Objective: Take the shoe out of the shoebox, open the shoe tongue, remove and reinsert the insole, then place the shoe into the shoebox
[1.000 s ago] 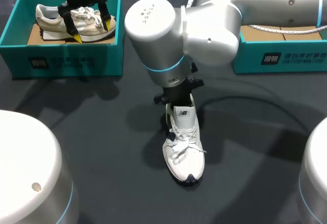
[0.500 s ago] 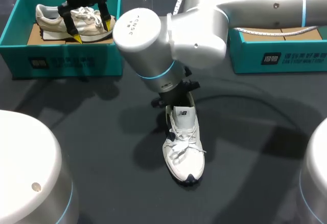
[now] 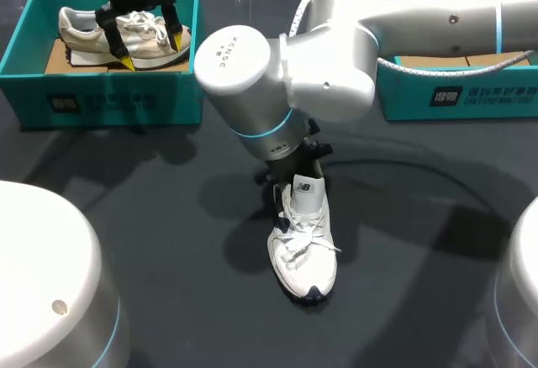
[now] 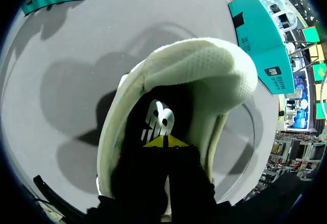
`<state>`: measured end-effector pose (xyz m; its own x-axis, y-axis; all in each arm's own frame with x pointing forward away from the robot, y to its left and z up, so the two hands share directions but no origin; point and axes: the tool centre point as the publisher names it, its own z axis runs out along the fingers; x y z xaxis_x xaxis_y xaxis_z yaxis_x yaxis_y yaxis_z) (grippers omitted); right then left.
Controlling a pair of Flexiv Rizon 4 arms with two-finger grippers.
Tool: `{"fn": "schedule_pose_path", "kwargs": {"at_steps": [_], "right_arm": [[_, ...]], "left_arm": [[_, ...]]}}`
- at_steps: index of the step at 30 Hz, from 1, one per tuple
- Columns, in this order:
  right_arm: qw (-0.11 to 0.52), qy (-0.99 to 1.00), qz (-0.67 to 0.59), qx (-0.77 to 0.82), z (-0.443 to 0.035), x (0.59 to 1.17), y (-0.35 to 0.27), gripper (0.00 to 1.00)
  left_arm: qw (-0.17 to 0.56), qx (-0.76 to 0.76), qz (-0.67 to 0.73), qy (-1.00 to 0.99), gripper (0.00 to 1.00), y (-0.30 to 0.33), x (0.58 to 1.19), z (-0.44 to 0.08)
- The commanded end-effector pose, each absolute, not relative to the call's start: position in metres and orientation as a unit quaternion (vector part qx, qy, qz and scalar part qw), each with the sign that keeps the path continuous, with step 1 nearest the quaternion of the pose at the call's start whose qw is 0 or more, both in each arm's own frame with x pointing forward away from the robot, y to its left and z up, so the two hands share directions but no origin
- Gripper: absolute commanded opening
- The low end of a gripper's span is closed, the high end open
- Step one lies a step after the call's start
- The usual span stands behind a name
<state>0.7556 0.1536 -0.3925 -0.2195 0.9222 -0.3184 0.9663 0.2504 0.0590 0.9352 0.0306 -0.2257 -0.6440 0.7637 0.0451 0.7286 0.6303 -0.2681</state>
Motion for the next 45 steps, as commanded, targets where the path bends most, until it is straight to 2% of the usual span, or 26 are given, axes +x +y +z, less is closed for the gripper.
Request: {"fn": "schedule_pose_path", "kwargs": {"at_steps": [1, 8, 14, 22, 23, 27, 37, 43, 44, 45], "right_arm": [[0.129, 0.779, -0.071, 0.610, -0.407, 0.758, 0.150, 0.00], [0.152, 0.773, -0.067, 0.612, -0.360, 0.759, 0.159, 0.00], [0.118, 0.748, -0.064, 0.649, -0.339, 0.759, 0.154, 0.00], [0.070, 0.737, -0.076, 0.668, -0.338, 0.756, 0.156, 0.01], [0.069, 0.736, -0.075, 0.670, -0.338, 0.754, 0.156, 0.07], [0.055, 0.731, -0.074, 0.676, -0.337, 0.747, 0.159, 0.24], [0.027, 0.728, -0.085, 0.680, -0.340, 0.738, 0.169, 0.35], [0.012, 0.731, -0.090, 0.677, -0.343, 0.733, 0.172, 0.49], [0.011, 0.731, -0.090, 0.676, -0.343, 0.731, 0.173, 0.52], [0.009, 0.732, -0.090, 0.676, -0.343, 0.730, 0.173, 0.65]], "left_arm": [[0.078, -0.415, 0.113, -0.899, 1.00, 0.031, 0.935, -0.225], [0.078, -0.415, 0.113, -0.899, 1.00, 0.031, 0.935, -0.225], [0.078, -0.415, 0.113, -0.899, 1.00, 0.031, 0.935, -0.225], [0.078, -0.415, 0.113, -0.899, 1.00, 0.031, 0.935, -0.225], [0.078, -0.415, 0.113, -0.899, 1.00, 0.031, 0.935, -0.225], [0.078, -0.415, 0.113, -0.899, 1.00, 0.031, 0.935, -0.225], [0.078, -0.415, 0.113, -0.899, 1.00, 0.031, 0.935, -0.225], [0.078, -0.415, 0.113, -0.899, 1.00, 0.031, 0.935, -0.225], [0.078, -0.415, 0.113, -0.899, 1.00, 0.031, 0.935, -0.225], [0.078, -0.415, 0.113, -0.899, 1.00, 0.031, 0.935, -0.225]]}}
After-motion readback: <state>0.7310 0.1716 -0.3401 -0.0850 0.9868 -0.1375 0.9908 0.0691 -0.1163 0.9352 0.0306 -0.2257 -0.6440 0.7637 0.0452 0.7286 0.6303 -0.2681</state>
